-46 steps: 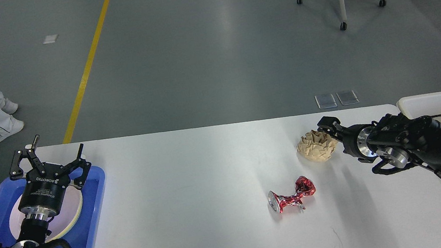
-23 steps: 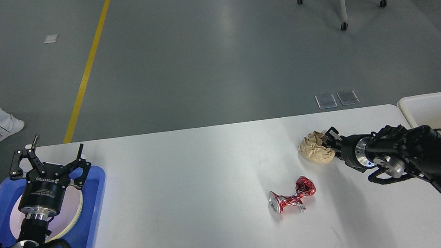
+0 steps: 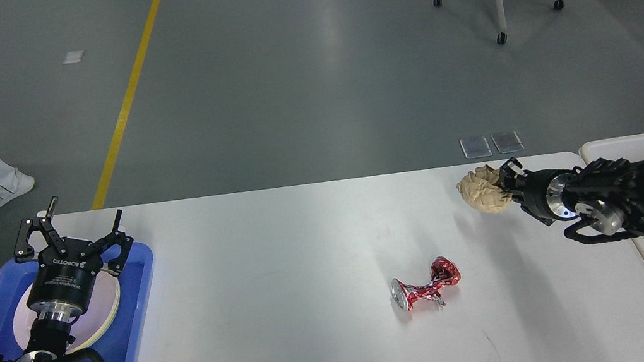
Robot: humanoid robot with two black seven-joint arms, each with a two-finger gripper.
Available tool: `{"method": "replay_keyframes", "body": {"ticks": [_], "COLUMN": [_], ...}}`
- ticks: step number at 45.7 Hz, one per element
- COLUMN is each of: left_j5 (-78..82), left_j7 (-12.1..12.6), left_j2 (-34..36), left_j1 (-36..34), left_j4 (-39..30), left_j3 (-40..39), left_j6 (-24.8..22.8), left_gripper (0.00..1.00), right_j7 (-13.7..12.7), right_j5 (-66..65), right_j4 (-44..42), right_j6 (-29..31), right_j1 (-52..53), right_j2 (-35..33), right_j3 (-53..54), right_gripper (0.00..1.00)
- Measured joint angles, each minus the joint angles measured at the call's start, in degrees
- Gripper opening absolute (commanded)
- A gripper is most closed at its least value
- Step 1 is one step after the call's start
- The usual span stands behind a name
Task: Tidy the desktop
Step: 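Lift the beige paper ball over the white bin and drop it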
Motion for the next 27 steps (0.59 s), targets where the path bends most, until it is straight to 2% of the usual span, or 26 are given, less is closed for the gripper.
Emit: {"method": "replay_keyframes", "body": {"ticks": [5,12,21,27], "left_j5": [0.0,0.0,0.0,0.0], "left_j7": [0.0,0.0,0.0,0.0], "left_j2": [0.0,0.0,0.0,0.0], "left_j1": [0.0,0.0,0.0,0.0], "left_j4": [0.0,0.0,0.0,0.0], "left_j3": [0.0,0.0,0.0,0.0], "left_j6": [0.0,0.0,0.0,0.0], "left_gripper": [0.98,0.98,0.98,0.98], "right_j7": [0.0,0.0,0.1,0.2], "right_j5": [-2.8,-15.1,-21.6,-21.8], "right_j4": [6.1,18.4,34.3,42.9], "right_j6": [1.2,7.6,16.3,18.3], "right_j1": [7.0,22.4,40.1,46.3], "right_j2": [-5.1,-11.1,-12.5,-12.2], "right_j3": [-1.5,-4.8,-12.1,-14.0], "right_gripper": [0.00,0.00,0.00,0.00]}}
